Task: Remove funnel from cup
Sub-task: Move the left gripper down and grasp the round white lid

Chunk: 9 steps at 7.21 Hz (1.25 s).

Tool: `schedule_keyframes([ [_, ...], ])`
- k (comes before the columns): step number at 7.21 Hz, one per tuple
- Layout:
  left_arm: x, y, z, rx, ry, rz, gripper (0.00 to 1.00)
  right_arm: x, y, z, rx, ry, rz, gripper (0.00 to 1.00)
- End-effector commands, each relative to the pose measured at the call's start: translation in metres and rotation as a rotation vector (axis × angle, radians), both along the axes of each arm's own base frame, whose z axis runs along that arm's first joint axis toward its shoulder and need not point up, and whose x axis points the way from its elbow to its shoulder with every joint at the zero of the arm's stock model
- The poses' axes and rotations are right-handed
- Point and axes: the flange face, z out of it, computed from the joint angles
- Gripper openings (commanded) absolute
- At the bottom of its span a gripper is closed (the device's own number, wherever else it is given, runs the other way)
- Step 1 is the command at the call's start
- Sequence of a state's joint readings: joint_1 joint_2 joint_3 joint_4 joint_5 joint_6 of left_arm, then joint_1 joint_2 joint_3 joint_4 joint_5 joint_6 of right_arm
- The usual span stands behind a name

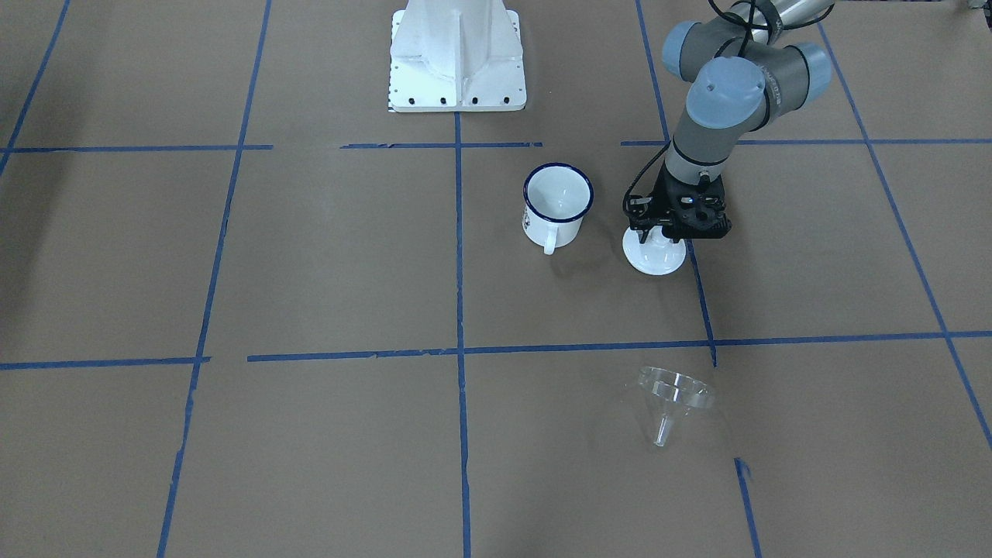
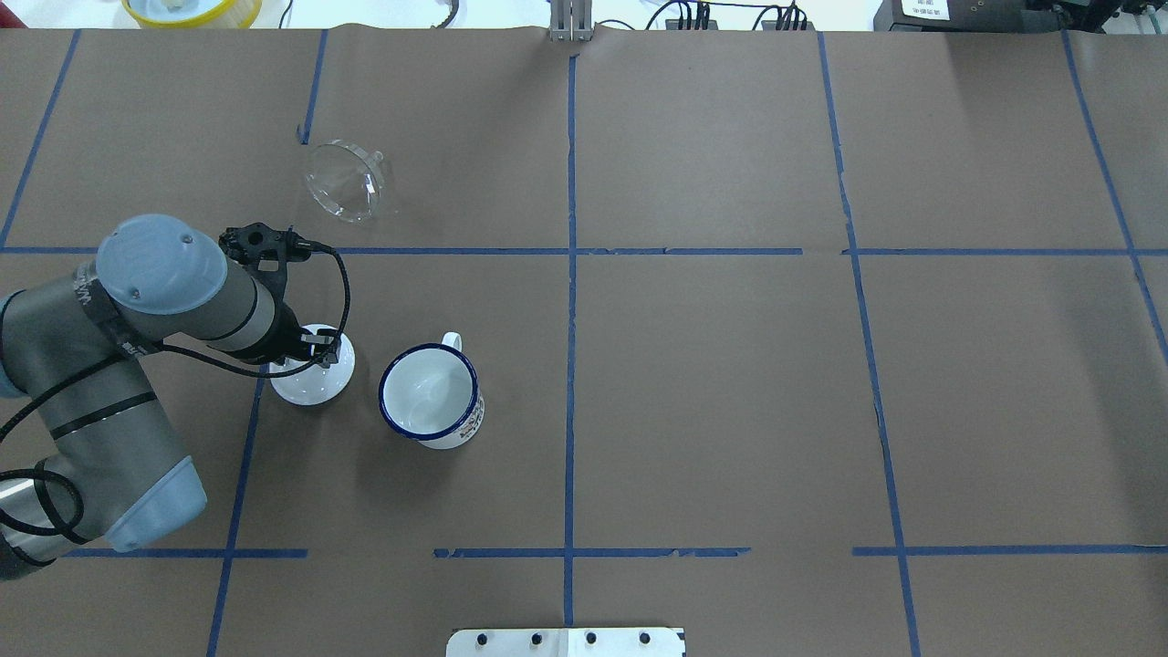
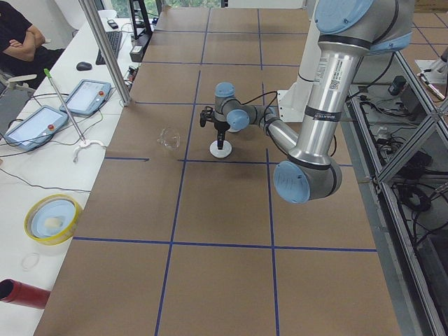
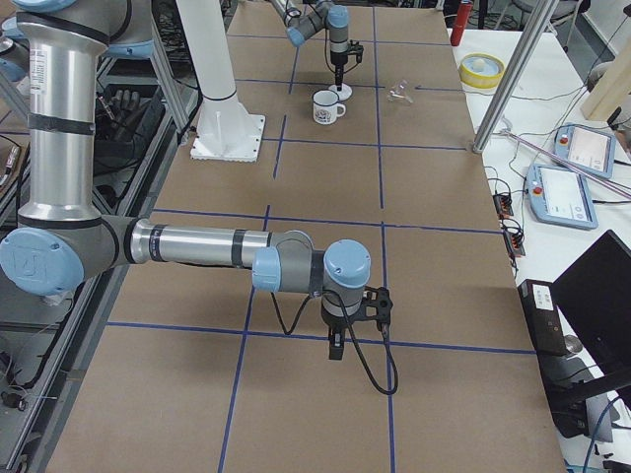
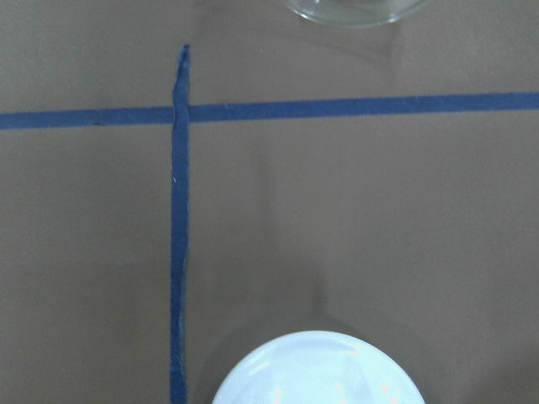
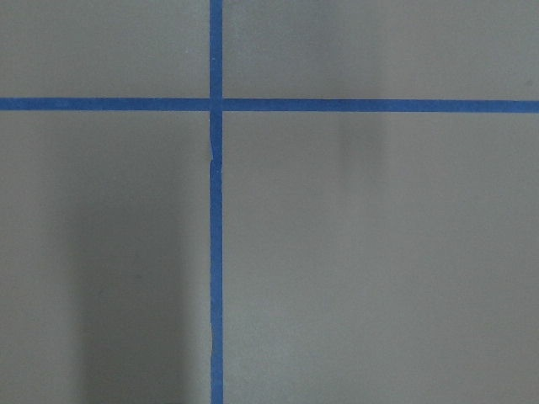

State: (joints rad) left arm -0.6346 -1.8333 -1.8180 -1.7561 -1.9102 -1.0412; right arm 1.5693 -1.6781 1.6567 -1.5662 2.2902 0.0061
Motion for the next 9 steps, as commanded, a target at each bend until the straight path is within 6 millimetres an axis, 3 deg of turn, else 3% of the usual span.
schedule_keyframes([
  [1,-0.005,-0.002,0.001,0.001,-0.003,-0.005,0.43,0.0,0.0,0.0,0.0,0.0,0.0,1.0],
  [3,-0.01,-0.002,-0.006,0.009,0.008,-0.01,0.29,0.0,0.0,0.0,0.0,0.0,0.0,1.0],
  [5,-0.014,-0.002,-0.012,0.015,0.015,-0.014,0.0,0.0,0.0,0.0,0.0,0.0,0.0,1.0],
  [6,-0.021,0.001,-0.019,0.021,0.023,-0.018,0.0,0.0,0.0,0.0,0.0,0.0,0.0,1.0],
  [7,-0.042,0.01,-0.038,0.013,0.013,-0.028,0.0,0.0,0.0,0.0,0.0,0.0,0.0,1.0],
  [8,-0.064,0.008,-0.062,-0.007,-0.014,-0.056,0.0,0.0,0.0,0.001,-0.002,0.0,0.0,1.0],
  [9,-0.072,0.01,-0.094,-0.011,-0.007,-0.069,0.0,0.0,0.0,0.0,0.0,0.0,0.0,1.0],
])
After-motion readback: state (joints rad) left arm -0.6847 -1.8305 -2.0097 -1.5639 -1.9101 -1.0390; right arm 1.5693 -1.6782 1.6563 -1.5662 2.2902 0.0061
